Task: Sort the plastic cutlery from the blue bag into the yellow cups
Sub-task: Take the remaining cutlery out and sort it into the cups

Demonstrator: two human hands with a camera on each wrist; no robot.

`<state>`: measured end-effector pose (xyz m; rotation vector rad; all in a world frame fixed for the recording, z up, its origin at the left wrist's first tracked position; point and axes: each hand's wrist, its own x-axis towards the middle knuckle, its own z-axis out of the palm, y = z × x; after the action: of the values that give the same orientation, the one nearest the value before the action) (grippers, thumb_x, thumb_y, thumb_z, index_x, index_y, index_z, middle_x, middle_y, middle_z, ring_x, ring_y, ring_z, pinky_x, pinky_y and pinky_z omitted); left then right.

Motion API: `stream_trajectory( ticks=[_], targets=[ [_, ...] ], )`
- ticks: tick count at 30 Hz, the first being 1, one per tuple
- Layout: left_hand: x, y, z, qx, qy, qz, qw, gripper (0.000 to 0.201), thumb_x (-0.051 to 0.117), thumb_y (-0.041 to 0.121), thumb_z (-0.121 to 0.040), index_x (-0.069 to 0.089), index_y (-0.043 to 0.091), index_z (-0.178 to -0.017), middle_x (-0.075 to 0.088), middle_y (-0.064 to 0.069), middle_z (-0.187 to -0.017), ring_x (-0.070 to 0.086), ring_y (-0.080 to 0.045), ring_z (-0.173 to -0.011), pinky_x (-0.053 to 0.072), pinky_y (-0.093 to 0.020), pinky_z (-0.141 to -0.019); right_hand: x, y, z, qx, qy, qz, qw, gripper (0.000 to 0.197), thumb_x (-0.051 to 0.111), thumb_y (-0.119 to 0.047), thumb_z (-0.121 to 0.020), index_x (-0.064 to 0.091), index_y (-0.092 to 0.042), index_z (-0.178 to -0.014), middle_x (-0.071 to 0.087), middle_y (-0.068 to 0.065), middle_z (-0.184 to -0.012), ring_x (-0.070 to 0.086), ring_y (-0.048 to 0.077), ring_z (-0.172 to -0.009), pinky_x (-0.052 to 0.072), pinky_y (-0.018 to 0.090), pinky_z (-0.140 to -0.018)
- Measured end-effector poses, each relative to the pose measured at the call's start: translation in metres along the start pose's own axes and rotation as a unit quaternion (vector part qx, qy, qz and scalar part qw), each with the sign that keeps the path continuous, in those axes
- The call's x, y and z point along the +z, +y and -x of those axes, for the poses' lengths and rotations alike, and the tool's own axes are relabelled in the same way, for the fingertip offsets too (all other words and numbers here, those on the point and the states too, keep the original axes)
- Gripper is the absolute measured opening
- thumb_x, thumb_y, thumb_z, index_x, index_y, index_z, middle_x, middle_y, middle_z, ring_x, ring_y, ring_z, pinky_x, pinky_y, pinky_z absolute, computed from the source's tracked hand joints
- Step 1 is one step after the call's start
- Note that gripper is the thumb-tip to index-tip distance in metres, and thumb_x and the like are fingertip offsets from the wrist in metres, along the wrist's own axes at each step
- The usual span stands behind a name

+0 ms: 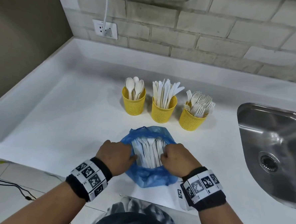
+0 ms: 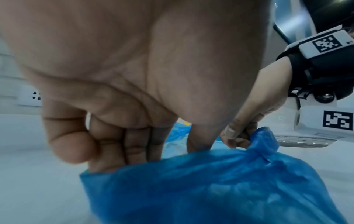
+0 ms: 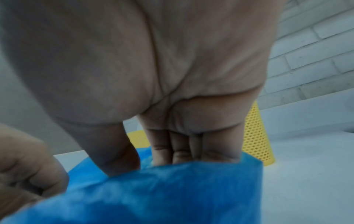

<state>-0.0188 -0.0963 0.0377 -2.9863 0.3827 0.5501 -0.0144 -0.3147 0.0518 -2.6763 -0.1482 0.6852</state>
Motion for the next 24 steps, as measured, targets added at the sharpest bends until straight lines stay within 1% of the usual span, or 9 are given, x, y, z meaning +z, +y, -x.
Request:
stream_trajectory(
  ticks=[1, 3, 5, 7, 9, 14, 19, 22, 24],
  targets=[
    [0.0, 0.004, -0.001, -0.016, -0.005, 0.001, 1.0, 0.038, 0.036, 0.053, -0.103, 0.05, 0.022, -0.085, 0.067, 0.002, -0.087, 0.066, -0.023, -0.082, 0.034, -0.035, -0.076, -0.001, -0.001, -0.001, 0.011, 0.007, -0.001, 1.0, 0.039, 0.051, -0.024, -0.099, 0.037, -0.019, -0.063, 0.063, 0.01, -0.082, 0.057, 0.027, -0.077, 0.032, 0.026, -0.054],
    [-0.001, 0.013, -0.002, -0.04, -0.015, 0.012, 0.999, 0.043, 0.037, 0.057, -0.103, 0.053, 0.022, -0.083, 0.063, 0.003, -0.084, 0.069, -0.021, -0.088, 0.037, -0.033, -0.075, -0.002, -0.004, -0.001, 0.028, 0.016, -0.003, 0.999, 0.031, 0.053, -0.029, -0.099, 0.049, -0.016, -0.071, 0.07, 0.016, -0.1, 0.066, 0.032, -0.091, 0.04, 0.027, -0.067],
    [-0.001, 0.023, -0.005, -0.065, -0.014, 0.051, 0.997, 0.046, 0.04, 0.062, -0.101, 0.059, 0.023, -0.088, 0.07, 0.0, -0.094, 0.069, -0.022, -0.094, 0.043, -0.032, -0.076, 0.0, -0.008, -0.003, 0.039, 0.029, -0.022, 0.999, 0.027, 0.057, -0.035, -0.099, 0.063, -0.009, -0.102, 0.069, 0.017, -0.115, 0.066, 0.032, -0.105, 0.047, 0.031, -0.078],
    [-0.001, 0.033, -0.008, -0.089, -0.007, 0.111, 0.99, 0.049, 0.044, 0.065, -0.098, 0.065, 0.021, -0.103, 0.072, -0.002, -0.108, 0.069, -0.023, -0.101, 0.046, -0.03, -0.078, 0.005, -0.011, -0.007, 0.047, 0.053, -0.042, 0.997, 0.045, 0.063, -0.038, -0.096, 0.057, -0.005, -0.127, 0.065, 0.015, -0.127, 0.063, 0.032, -0.117, 0.049, 0.032, -0.089],
    [0.0, 0.041, -0.013, -0.102, 0.01, 0.163, 0.981, 0.047, 0.05, 0.063, -0.097, 0.064, 0.019, -0.103, 0.072, -0.005, -0.111, 0.068, -0.025, -0.102, 0.045, -0.028, -0.075, 0.014, -0.013, -0.012, 0.051, 0.074, -0.051, 0.995, 0.058, 0.068, -0.039, -0.094, 0.048, -0.003, -0.135, 0.06, 0.015, -0.133, 0.059, 0.031, -0.123, 0.048, 0.033, -0.094],
    [0.005, 0.051, -0.023, -0.138, 0.039, 0.314, 0.939, 0.04, 0.065, 0.049, -0.094, 0.064, 0.012, -0.109, 0.067, -0.002, -0.1, 0.066, -0.023, -0.101, 0.042, -0.026, -0.075, 0.026, -0.008, -0.022, 0.065, 0.102, -0.137, 0.983, 0.066, 0.079, -0.032, -0.085, 0.043, -0.004, -0.132, 0.064, 0.015, -0.126, 0.061, 0.033, -0.119, 0.049, 0.034, -0.092],
    [0.01, 0.05, -0.03, -0.145, 0.034, 0.38, 0.913, 0.031, 0.072, 0.042, -0.088, 0.07, 0.014, -0.102, 0.072, -0.002, -0.098, 0.068, -0.022, -0.096, 0.049, -0.027, -0.076, 0.026, -0.004, -0.022, 0.086, 0.109, -0.207, 0.968, 0.061, 0.081, -0.021, -0.082, 0.048, -0.002, -0.13, 0.063, 0.012, -0.127, 0.06, 0.028, -0.12, 0.038, 0.02, -0.081],
    [0.005, 0.05, -0.031, -0.144, 0.028, 0.413, 0.899, 0.014, 0.074, 0.035, -0.085, 0.067, 0.022, -0.084, 0.066, 0.008, -0.081, 0.064, -0.014, -0.084, 0.042, -0.02, -0.06, 0.024, -0.002, -0.023, 0.095, 0.102, -0.253, 0.957, 0.062, 0.08, -0.016, -0.079, 0.048, -0.004, -0.13, 0.062, 0.01, -0.127, 0.059, 0.027, -0.121, 0.039, 0.021, -0.082],
    [0.002, 0.052, -0.031, -0.151, 0.021, 0.424, 0.893, 0.019, 0.075, 0.033, -0.083, 0.061, 0.023, -0.074, 0.061, 0.01, -0.073, 0.058, -0.007, -0.071, 0.037, -0.018, -0.053, 0.022, 0.0, -0.022, 0.096, 0.086, -0.276, 0.952, 0.054, 0.08, -0.015, -0.08, 0.05, -0.007, -0.125, 0.061, 0.004, -0.118, 0.059, 0.022, -0.113, 0.039, 0.022, -0.08]
  ],
)
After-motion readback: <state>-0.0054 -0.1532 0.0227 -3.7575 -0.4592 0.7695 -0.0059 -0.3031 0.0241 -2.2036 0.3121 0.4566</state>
